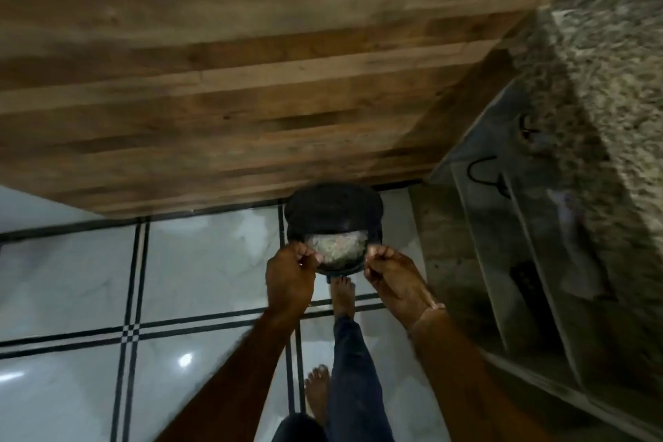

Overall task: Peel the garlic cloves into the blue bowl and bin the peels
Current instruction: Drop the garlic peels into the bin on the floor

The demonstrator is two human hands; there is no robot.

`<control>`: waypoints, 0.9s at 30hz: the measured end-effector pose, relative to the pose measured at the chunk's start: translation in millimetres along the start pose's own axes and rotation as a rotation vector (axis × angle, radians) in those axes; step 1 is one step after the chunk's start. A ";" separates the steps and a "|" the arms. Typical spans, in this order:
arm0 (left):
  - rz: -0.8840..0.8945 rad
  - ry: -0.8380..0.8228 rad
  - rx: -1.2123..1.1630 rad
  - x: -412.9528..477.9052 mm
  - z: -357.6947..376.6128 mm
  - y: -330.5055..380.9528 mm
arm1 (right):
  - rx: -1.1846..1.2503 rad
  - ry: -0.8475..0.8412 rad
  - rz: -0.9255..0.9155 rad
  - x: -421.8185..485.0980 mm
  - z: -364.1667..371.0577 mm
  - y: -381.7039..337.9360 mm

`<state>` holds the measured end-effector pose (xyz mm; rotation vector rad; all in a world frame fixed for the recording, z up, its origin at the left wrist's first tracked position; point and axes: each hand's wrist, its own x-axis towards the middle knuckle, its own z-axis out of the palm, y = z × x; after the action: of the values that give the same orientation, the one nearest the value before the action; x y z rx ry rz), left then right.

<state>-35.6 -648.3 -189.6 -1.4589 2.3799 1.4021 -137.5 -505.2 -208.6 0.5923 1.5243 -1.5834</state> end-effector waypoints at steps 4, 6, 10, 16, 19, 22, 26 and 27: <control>-0.109 -0.038 0.040 72.0 54.6 -44.8 | -0.101 0.068 0.041 95.7 10.9 33.6; -0.145 -0.050 0.070 104.5 79.4 -65.0 | -0.122 0.117 0.051 140.7 18.9 49.0; -0.209 -0.067 0.110 157.0 112.5 -87.5 | -0.038 0.171 0.091 218.1 31.0 64.2; -0.244 -0.081 0.143 195.2 140.3 -89.4 | -0.566 0.149 -0.026 281.4 32.8 73.4; -0.269 -0.090 0.183 204.4 147.0 -90.3 | -0.585 0.193 -0.095 289.4 38.6 70.0; -0.244 -0.082 0.199 207.7 151.3 -94.4 | -0.621 0.157 -0.112 293.4 46.9 72.6; -0.268 -0.099 0.230 202.2 146.5 -82.9 | -0.658 0.189 -0.138 291.4 45.4 68.8; -0.269 -0.101 0.241 201.3 146.2 -81.0 | -0.617 0.196 -0.119 291.3 45.3 69.1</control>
<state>-150.1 -701.8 -418.7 -1.5324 2.1090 1.0613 -227.8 -613.3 -476.6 0.3120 2.1030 -1.0634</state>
